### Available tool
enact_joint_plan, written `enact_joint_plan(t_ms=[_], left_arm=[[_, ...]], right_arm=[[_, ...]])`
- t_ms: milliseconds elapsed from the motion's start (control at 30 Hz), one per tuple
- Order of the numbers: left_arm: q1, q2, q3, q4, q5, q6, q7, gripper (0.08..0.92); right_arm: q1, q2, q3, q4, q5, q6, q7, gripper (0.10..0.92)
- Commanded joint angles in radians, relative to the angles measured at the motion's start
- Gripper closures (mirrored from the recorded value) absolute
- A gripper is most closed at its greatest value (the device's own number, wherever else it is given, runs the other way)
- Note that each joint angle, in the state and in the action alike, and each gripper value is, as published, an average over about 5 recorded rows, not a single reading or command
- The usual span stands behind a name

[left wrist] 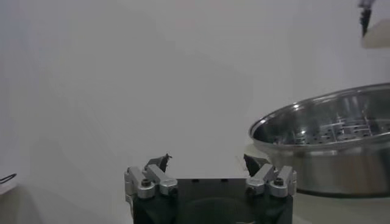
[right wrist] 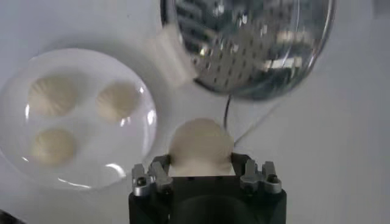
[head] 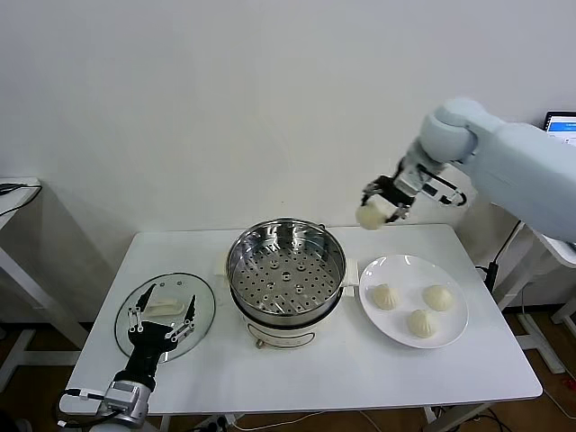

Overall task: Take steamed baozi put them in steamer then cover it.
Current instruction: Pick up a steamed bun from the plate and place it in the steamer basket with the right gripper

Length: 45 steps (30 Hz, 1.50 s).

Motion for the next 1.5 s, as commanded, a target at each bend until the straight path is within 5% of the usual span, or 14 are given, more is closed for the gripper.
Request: enact_joint_plan(t_ms=[33,700,1500], left_arm=[[-0.001,0.0,-0.006,0.002,-0.003,0.001,0.001,0.177],[-0.013,0.009,-0.03,0.013,-0.022,0.001,0.009,0.177],[-0.005,0.007,-0.036,0.012,-0.029,-0.008,0.013,0.177]], right_arm=[[0.122,0.217,-0.164,0.031,0.011,0.152,0.051,0.338],[-0.174,0.461,-0.044,-0.375,-0.219,0.228,0.129,0.338],[-0.267,0.481,0.035,-0.469,-0.312,0.178,0.164,0.338]])
